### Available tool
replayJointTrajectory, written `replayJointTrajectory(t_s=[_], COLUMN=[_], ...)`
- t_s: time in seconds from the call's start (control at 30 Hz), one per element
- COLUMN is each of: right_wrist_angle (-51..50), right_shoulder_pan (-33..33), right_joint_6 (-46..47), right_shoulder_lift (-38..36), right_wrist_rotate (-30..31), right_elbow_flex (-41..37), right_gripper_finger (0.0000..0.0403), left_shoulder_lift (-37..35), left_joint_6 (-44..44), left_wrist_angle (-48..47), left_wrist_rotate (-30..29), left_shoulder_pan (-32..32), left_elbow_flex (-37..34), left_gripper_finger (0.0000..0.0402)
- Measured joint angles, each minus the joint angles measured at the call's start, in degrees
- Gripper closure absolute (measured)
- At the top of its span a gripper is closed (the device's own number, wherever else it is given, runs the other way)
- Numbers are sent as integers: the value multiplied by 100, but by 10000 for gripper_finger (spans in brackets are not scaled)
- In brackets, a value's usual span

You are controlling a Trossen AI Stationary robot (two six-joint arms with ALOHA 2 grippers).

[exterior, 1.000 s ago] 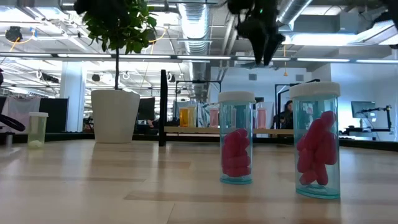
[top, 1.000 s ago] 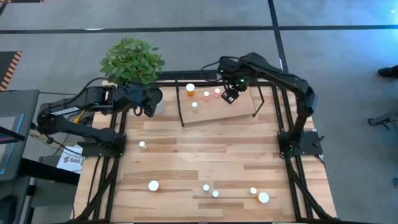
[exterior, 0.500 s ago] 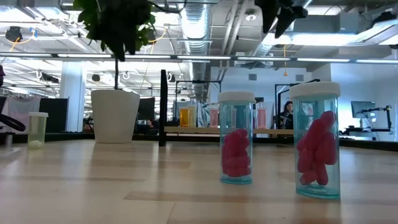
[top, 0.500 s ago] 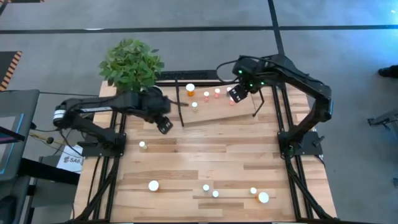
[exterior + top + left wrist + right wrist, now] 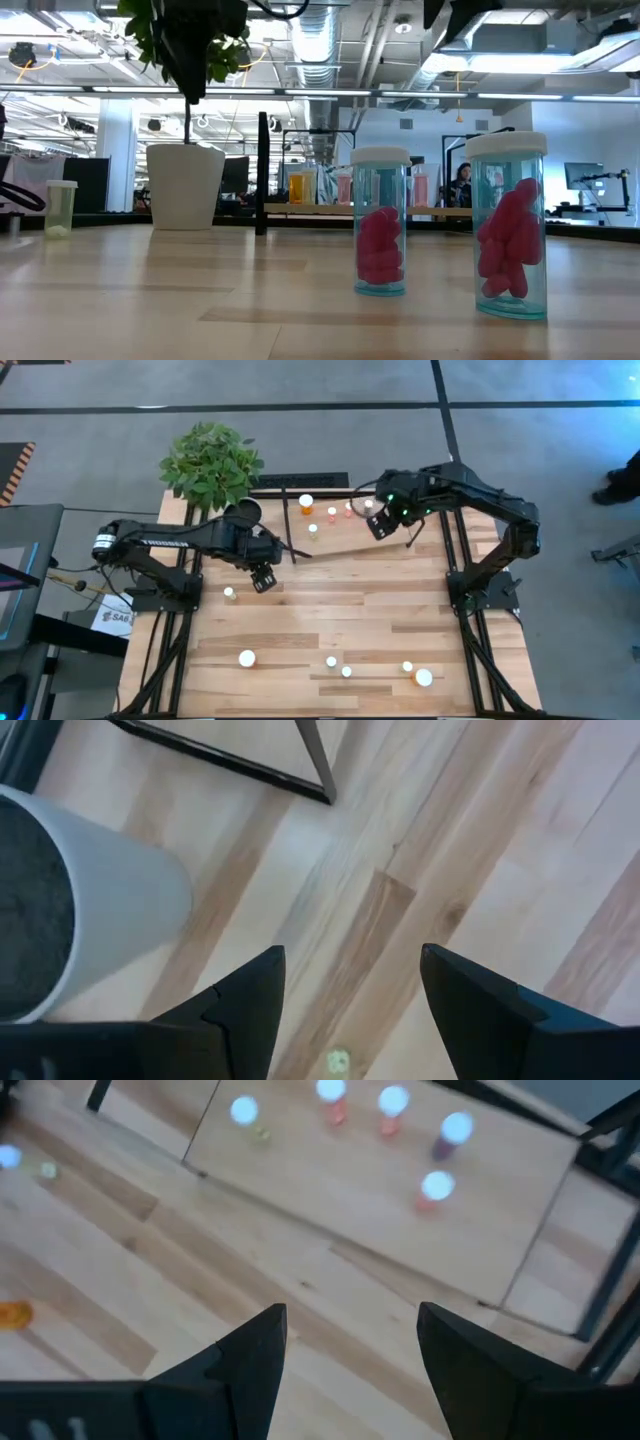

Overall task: Pick and place medicine bottles onto shelf by color
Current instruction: Move the orange pill bottle to the center of the table

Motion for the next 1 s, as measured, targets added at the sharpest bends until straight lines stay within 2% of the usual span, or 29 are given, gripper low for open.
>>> replayJointTrajectory(t_s=[0.33,0.5,1.0], right_wrist_angle=[-3,-3,209], right_shoulder_pan=[541,713,1059], right_joint_6=[807,866,1301], right_shoulder_lift=[19,12,12], right_wrist_rotate=[-9,-9,18], right_elbow_flex=[-4,-4,-4], right_gripper_finger=[153,153,153], left_shoulder_lift=[-56,-56,-56], left_joint_6=[271,268,-557], left_wrist_angle=[-51,-34,24], left_wrist_rotate=[-4,-2,2], left_shoulder_pan=[-101,-223,-970], left_elbow_flex=[0,0,0], left_gripper_finger=[180,180,180])
